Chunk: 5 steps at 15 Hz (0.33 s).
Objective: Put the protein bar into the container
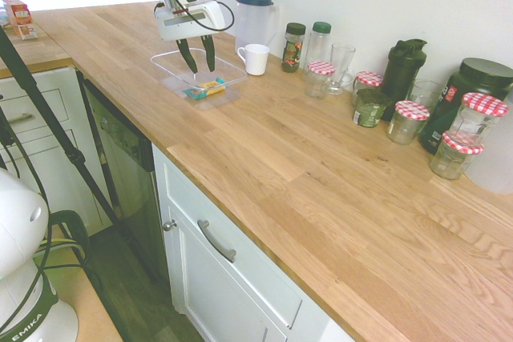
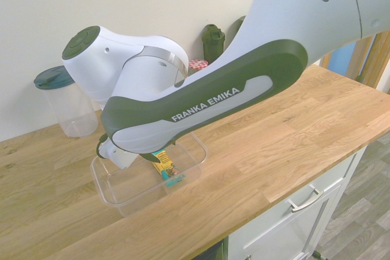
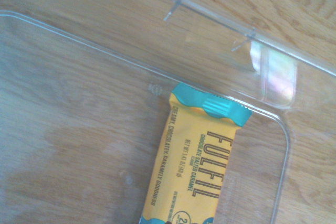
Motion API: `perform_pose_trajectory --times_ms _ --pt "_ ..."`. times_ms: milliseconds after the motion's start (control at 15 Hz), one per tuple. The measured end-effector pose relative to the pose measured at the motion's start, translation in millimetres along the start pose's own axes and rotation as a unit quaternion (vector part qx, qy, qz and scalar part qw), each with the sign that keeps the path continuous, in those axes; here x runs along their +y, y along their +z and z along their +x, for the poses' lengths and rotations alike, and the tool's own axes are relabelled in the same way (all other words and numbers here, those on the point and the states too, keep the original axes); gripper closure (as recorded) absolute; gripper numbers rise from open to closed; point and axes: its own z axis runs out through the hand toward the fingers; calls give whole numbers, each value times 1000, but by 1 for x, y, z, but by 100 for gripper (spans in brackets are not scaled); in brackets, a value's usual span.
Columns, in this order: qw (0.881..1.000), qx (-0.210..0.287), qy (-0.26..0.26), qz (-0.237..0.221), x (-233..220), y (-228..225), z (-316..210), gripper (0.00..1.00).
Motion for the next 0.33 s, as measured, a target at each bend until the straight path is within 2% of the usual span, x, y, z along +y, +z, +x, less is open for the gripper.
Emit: perform_pose_trajectory --times_ms 200,333 --pt "1000 2 3 8 2 -11 1 0" --pt "1000 10 7 22 8 -34 2 0"
